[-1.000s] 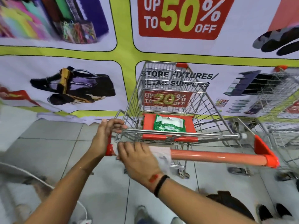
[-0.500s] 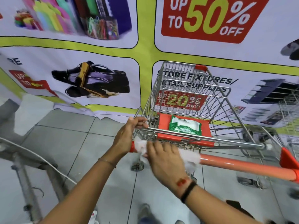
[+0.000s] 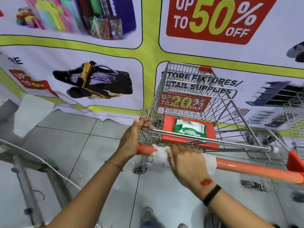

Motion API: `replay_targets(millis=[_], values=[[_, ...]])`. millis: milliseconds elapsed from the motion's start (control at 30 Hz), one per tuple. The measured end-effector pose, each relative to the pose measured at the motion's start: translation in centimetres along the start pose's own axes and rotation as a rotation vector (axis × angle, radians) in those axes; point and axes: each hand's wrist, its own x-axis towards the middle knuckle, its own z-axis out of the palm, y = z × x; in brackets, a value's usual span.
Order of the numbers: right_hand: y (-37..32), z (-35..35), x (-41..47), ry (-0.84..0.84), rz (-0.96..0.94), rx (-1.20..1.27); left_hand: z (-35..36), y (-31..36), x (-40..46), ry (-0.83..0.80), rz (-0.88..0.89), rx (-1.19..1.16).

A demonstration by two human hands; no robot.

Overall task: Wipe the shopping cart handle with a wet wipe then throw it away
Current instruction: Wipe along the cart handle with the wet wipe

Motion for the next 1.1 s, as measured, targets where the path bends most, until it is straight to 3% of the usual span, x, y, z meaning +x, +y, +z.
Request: replay_targets(millis=[167,267,333,467,567,667,800,967,1100], values=[[-5.4,1.1,2.6,-0.03,-0.113,-0.067,-0.2,0.0,0.2,-0.029,0.003,-0.085],[-3.5,0.5,3.2,-0.151,-0.17,0.107,-0.2,-0.1,0.2,-0.044,0.021,-0.065],[-0.9,0.2,2.9,-0.188,-0.109,0.196,-0.1,-0.3,0.2,-0.033,0.021,-0.048],[1.6,-0.5,1.4,-0.131,0.106,0.138,-0.3,-0.3,0.1,-0.011,0.027,-0.025],[-1.1,0.5,1.6,0.018,0.027,-0.023,-0.3,-0.4,0.3,-0.019,0.019,-0.058],[-4.9,1.5,1.8,0.052,-0.124,-0.039,-0.3,-0.3,0.4,-0.02,0.012,-0.1],[-3.0,2.1,0.8,0.115,-0.229,-0.152,-0.2,-0.2,0.2,-0.021,0.015,-0.087],[2.1,1.8,-1.8,0.097,-0.077,-0.215,-0.1,0.1,-0.2,-0.001,0.036,-0.006],[-1.3,1.7,-0.3,0.107,-0.018,-0.101,-0.2,0.3,-0.4,-0.003,0.038,-0.02]])
